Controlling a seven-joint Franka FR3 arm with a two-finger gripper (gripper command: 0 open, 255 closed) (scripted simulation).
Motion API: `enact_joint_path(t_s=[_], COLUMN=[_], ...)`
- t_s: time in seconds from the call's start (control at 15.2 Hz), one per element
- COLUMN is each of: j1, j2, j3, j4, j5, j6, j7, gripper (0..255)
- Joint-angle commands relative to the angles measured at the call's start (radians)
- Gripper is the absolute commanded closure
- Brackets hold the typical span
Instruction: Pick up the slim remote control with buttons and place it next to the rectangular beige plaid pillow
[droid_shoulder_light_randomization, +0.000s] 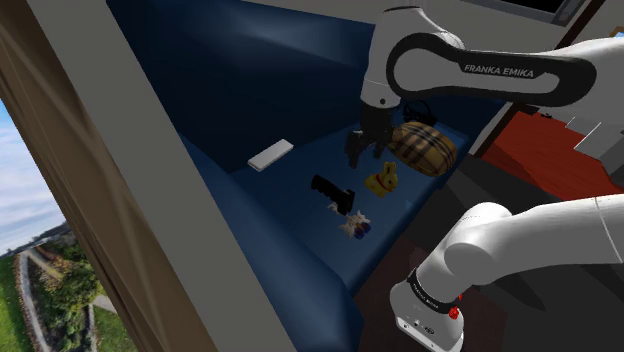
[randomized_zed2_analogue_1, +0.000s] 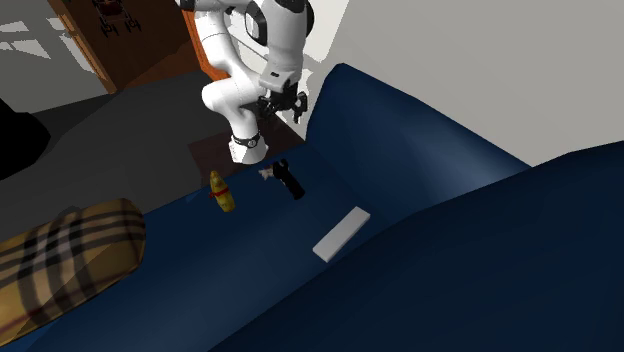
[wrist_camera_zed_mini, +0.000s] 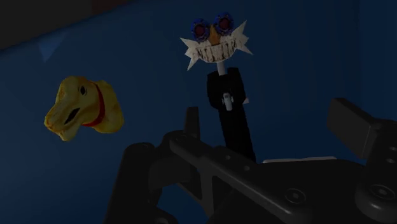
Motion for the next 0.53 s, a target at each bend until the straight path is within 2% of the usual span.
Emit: enact_joint_path(t_s=[0.0, 0.46], j1=[-0.014, -0.069], j2=[0.060, 0.292], j3=[0.028, 0.107], j4=[0.005, 0.084], j5=[0.021, 0.042], j6=[0.074, 0.287], j7=[0.081, 0.344], gripper=[0, 0])
